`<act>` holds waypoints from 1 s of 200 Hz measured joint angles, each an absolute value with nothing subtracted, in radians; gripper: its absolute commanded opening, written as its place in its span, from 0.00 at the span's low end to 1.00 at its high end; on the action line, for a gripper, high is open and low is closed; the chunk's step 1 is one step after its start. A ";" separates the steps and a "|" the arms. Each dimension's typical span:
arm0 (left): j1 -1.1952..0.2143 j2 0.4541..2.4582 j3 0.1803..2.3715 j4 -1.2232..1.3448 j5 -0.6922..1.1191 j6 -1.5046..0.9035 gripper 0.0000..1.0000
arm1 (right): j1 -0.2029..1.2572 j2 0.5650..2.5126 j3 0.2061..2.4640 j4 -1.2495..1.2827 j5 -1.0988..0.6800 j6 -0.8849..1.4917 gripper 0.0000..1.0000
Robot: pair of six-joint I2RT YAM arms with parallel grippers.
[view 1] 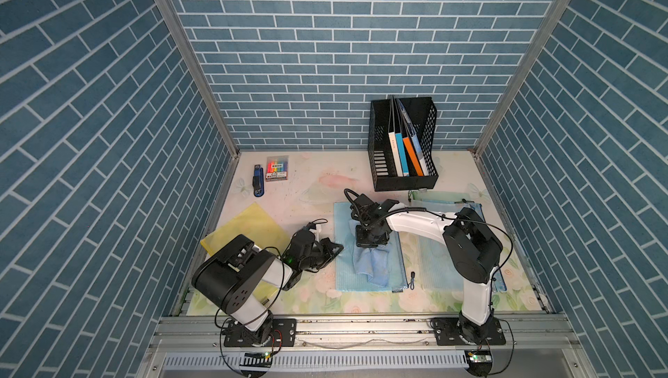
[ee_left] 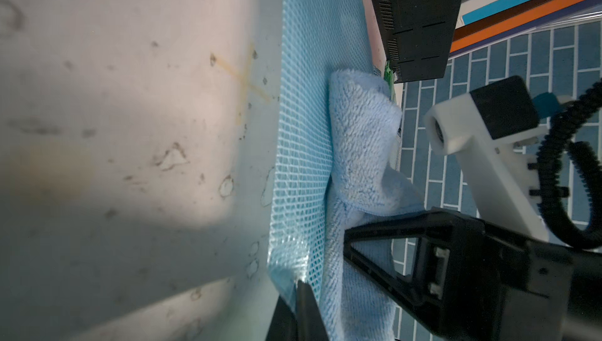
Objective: Wipe the document bag
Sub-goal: Wipe the dirt from the document bag, then pick up the document bag from the center of the board.
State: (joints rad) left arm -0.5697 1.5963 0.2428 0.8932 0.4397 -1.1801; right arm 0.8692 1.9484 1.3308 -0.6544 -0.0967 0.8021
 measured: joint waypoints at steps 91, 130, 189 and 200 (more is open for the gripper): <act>-0.563 1.443 0.265 0.762 0.431 -1.160 0.00 | 0.766 1.831 1.370 -0.885 0.170 0.697 0.00; -0.566 1.361 0.346 0.678 0.432 -1.152 0.00 | 0.751 1.620 1.415 -0.967 0.264 0.673 0.00; -0.635 1.313 0.577 0.549 0.424 -1.150 0.00 | 0.709 1.374 1.436 -1.070 0.339 0.672 0.00; -0.657 1.312 0.625 0.531 0.419 -1.149 0.00 | 0.690 1.324 1.436 -1.090 0.350 0.672 0.00</act>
State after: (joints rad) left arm -0.6567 1.3121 0.6250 0.5312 0.4194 -1.1488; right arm 0.6899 1.3239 1.4361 -1.0901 0.3504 0.6720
